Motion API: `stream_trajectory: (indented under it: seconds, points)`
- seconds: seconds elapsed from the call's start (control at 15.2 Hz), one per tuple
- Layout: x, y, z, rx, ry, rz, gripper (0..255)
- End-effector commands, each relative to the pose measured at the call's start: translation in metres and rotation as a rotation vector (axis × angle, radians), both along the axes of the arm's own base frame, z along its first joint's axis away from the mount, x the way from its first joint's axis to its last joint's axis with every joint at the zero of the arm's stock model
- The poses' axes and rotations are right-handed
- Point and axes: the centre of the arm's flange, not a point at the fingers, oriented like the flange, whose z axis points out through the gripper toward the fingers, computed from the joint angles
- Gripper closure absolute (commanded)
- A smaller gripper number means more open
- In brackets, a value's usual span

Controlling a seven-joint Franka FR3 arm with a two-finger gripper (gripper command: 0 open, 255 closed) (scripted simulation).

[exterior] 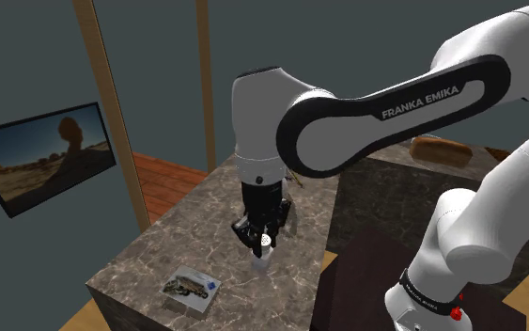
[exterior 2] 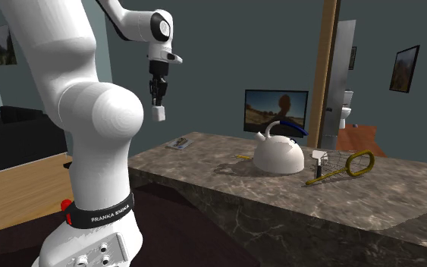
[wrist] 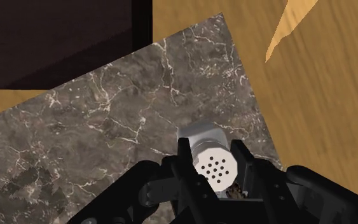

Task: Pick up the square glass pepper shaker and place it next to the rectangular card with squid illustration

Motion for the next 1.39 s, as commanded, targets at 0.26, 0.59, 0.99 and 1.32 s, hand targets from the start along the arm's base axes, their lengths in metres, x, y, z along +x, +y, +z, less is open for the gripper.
stream_trajectory:
  seconds: [0.26, 0.59, 0.99, 1.32]
  points:
    - [-0.006, 0.011, -0.03, 0.0, 0.001, -0.002, 255]
    - [-0.006, 0.011, -0.057, 0.0, 0.001, -0.002, 255]
    - [-0.006, 0.011, -0.088, 0.0, 0.001, -0.002, 255]
    - [-0.006, 0.011, -0.115, 0.0, 0.001, -0.002, 255]
